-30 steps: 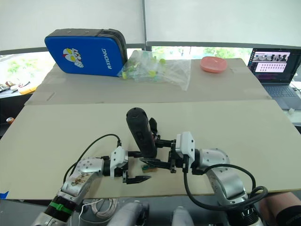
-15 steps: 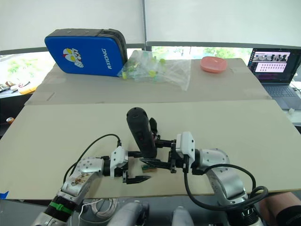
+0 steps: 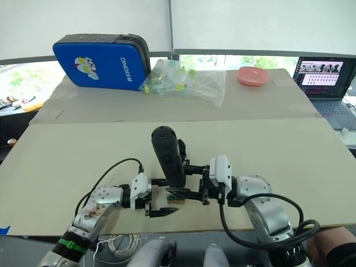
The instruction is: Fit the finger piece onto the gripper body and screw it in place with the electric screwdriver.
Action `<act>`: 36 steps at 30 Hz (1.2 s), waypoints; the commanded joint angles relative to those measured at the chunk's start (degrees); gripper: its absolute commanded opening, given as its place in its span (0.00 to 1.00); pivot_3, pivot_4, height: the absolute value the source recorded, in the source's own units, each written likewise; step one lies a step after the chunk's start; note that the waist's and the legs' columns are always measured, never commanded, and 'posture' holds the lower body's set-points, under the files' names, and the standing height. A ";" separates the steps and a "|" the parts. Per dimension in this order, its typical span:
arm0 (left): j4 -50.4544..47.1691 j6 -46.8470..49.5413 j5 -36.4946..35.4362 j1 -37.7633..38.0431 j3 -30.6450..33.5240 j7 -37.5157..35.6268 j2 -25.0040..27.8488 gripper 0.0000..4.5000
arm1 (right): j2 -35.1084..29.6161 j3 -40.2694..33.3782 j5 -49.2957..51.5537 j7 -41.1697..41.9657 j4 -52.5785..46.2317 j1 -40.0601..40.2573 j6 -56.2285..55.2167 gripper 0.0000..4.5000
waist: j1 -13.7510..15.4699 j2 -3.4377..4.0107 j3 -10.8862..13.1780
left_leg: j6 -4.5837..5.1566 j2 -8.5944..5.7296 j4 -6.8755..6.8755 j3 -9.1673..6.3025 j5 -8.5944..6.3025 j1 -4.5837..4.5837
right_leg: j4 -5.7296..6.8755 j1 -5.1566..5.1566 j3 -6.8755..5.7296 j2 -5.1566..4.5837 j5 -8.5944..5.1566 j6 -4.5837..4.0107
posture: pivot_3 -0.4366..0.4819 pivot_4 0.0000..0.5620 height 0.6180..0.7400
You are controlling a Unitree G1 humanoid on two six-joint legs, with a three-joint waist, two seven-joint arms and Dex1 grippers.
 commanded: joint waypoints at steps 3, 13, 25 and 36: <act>0.69 1.27 0.77 1.16 -1.51 -0.15 0.20 1.00 | 0.02 -1.63 2.44 0.25 -2.42 0.04 -1.17 0.42 | 0.00 0.00 0.00 | 0.00 0.00 0.00 0.00 0.00 0.00 | 0.00 0.00 0.00 -0.01 0.00 0.00 | 0.48 0.27 1.00; 1.03 1.00 0.89 1.01 -1.62 -0.47 0.26 1.00 | 0.08 -2.06 2.74 0.68 -2.47 0.14 -1.43 0.42 | 0.00 0.00 0.00 | 0.00 0.00 -0.06 0.00 0.00 0.00 | -0.07 0.01 0.00 0.00 0.00 0.00 | 0.48 0.27 1.00; 1.21 0.84 0.96 1.09 -1.68 -0.59 0.10 1.00 | -0.12 -2.46 3.33 0.93 -2.80 -0.13 -1.43 0.42 | 0.03 0.00 0.00 | 0.00 0.00 -0.13 0.00 0.00 0.00 | -0.19 0.03 0.00 0.01 0.01 0.00 | 0.48 0.27 1.00; 0.98 0.98 0.90 1.34 -1.86 -0.47 -0.03 1.00 | -0.91 -2.27 4.36 0.81 -3.28 0.30 -1.19 0.42 | 0.06 0.00 0.00 | 0.00 0.00 -0.14 0.00 0.00 0.00 | -0.20 0.04 -0.01 0.00 0.01 0.00 | 0.48 0.27 1.00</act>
